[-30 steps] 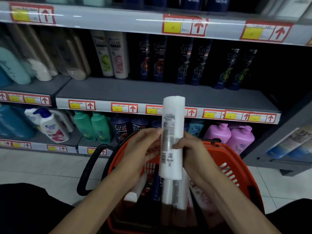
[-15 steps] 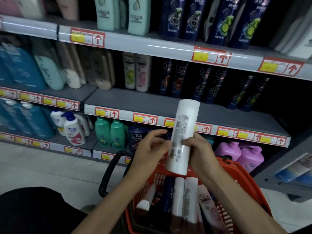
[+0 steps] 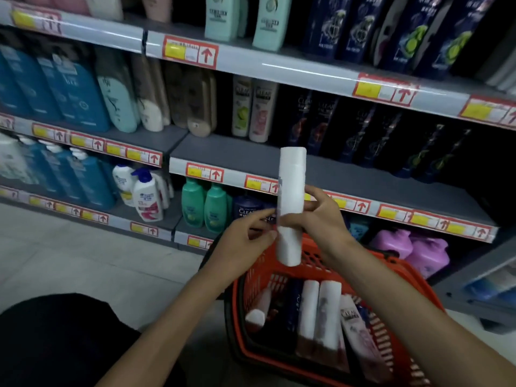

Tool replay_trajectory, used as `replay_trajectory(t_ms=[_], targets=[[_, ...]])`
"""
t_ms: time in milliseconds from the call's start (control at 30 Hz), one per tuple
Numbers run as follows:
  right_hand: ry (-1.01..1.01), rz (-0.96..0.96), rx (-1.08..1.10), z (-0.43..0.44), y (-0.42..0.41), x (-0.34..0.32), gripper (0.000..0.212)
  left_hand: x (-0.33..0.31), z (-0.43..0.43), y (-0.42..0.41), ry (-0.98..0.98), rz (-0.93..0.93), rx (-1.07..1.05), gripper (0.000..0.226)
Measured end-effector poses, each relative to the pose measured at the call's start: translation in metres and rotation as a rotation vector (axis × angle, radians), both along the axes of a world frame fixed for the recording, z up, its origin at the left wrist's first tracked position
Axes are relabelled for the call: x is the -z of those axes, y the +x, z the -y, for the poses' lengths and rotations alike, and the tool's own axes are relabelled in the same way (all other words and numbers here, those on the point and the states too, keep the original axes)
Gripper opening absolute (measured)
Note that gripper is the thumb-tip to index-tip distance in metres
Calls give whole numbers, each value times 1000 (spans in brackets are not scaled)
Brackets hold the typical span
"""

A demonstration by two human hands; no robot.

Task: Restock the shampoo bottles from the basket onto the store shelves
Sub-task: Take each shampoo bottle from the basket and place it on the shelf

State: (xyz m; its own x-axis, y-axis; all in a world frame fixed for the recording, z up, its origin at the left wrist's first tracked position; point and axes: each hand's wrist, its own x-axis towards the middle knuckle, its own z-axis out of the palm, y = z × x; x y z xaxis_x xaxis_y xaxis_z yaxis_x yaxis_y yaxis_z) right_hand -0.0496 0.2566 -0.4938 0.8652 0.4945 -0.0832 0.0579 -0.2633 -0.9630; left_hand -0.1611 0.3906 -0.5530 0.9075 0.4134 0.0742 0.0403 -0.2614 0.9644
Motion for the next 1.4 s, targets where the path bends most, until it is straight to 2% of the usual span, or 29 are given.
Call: replay_trajectory(t_ms=[100,200,333,467,533,667,833,967,1133,1267,1400], targets=[[-204,60,35,40,9,26,80,20,13,2,78,-104,33,35],[-387,37,74,88,20,53,79,38,29,12,121,-181,96,32],[-623,58,87,143,35,98,105,66,52,23,306,-379,240,35],[-830,92,38,166,34,131,93,102,68,37,558,-588,372,38],[-904,42,36,171,35,149,87,119,78,46,632,-676,447,40],[-950,8,89,179,31,180,77,147,98,60,615,-748,558,39],[-935,-77,211,187,33,196,59,170,140,82,329,-733,525,40],[-866,-116,263,186,44,194,48,181,171,95,408,-790,431,73],[-817,-129,229,188,45,197,38,187,202,114,559,-883,276,83],[-788,-153,226,197,46,198,39,187,210,126,501,-1004,235,91],[-776,-205,206,207,45,195,32,181,214,125,423,-1022,168,98]])
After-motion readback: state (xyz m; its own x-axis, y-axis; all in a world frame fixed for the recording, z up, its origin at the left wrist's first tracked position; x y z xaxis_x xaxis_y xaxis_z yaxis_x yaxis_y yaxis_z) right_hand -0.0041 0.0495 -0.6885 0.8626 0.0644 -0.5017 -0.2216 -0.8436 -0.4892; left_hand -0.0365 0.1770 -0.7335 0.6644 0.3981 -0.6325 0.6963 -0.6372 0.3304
